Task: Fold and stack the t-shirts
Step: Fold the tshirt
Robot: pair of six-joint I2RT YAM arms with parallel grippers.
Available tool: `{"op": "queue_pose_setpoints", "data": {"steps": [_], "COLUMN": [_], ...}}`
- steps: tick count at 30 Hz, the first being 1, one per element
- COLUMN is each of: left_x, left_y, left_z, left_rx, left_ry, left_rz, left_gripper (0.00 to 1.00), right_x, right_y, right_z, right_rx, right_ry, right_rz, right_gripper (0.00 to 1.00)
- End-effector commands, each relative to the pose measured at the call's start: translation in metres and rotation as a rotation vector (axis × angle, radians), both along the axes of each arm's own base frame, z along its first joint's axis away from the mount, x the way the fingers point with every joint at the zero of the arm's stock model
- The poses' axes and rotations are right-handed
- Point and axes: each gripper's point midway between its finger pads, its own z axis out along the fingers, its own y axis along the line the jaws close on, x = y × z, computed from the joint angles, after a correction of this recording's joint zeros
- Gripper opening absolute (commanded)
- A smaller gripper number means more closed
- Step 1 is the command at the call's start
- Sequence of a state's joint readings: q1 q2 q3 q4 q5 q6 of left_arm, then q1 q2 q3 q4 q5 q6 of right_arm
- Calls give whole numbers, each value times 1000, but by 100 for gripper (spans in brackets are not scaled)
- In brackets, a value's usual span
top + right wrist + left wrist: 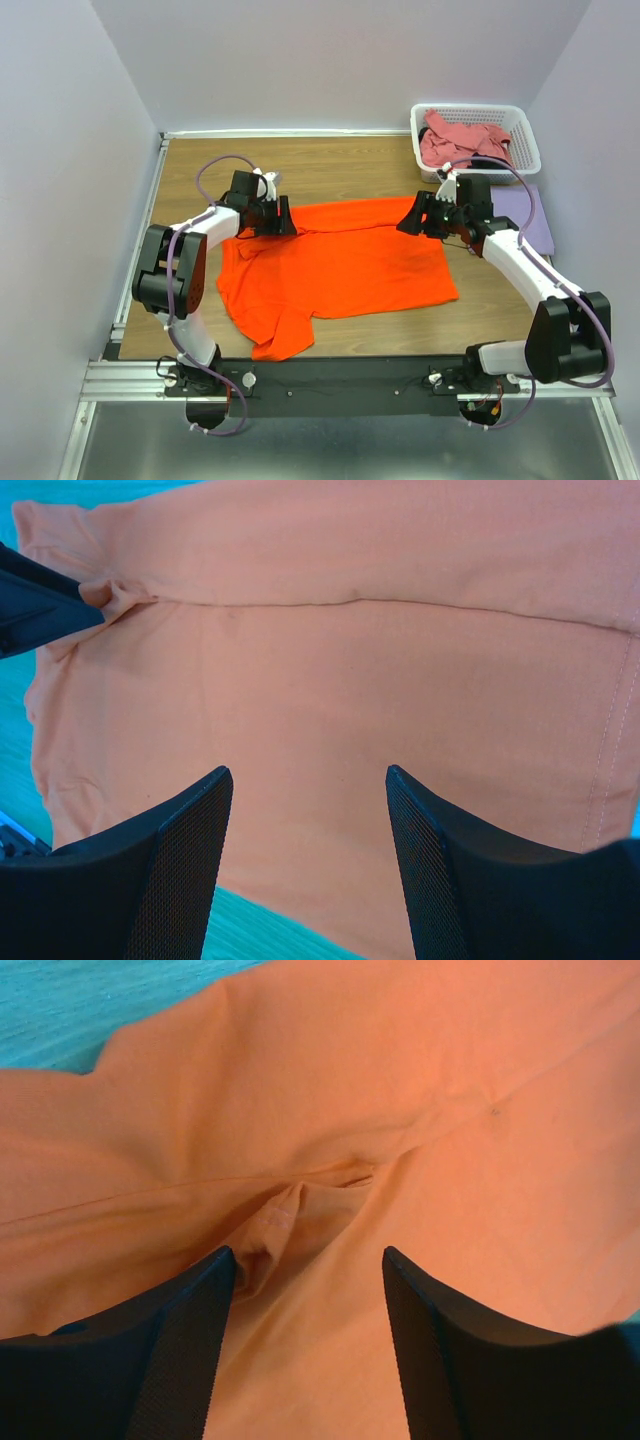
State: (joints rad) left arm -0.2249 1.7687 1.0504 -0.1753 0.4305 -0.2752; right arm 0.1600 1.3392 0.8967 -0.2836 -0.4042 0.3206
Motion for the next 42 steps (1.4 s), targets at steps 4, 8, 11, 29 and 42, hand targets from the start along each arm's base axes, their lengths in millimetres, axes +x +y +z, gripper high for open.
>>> {"op": "queue_pose_setpoints", "data": {"steps": [4,8,11,29,42], "left_x": [9,21,29,-1,-48], "left_y": [1,4,7,3,-33], "left_z": [-7,-9,-7,11,12], "left_rx": [35,68,90,70,-15], "left_ry": [-18,-36,-52,-40,41], "left_rz": [-3,4,17,-13,-66], "left_gripper": [58,57,53,17,18], "right_x": [2,0,-2,0,4], "right_y": [2,2,2,5,9], "right_z": [2,2,1,0,-12], "right_rx": [-6,-4,-5,7,12], "right_ry": [-4,-3,-2,8,47], "right_rz": [13,15,17,28,49], "right_gripper": [70,70,70,70,70]}}
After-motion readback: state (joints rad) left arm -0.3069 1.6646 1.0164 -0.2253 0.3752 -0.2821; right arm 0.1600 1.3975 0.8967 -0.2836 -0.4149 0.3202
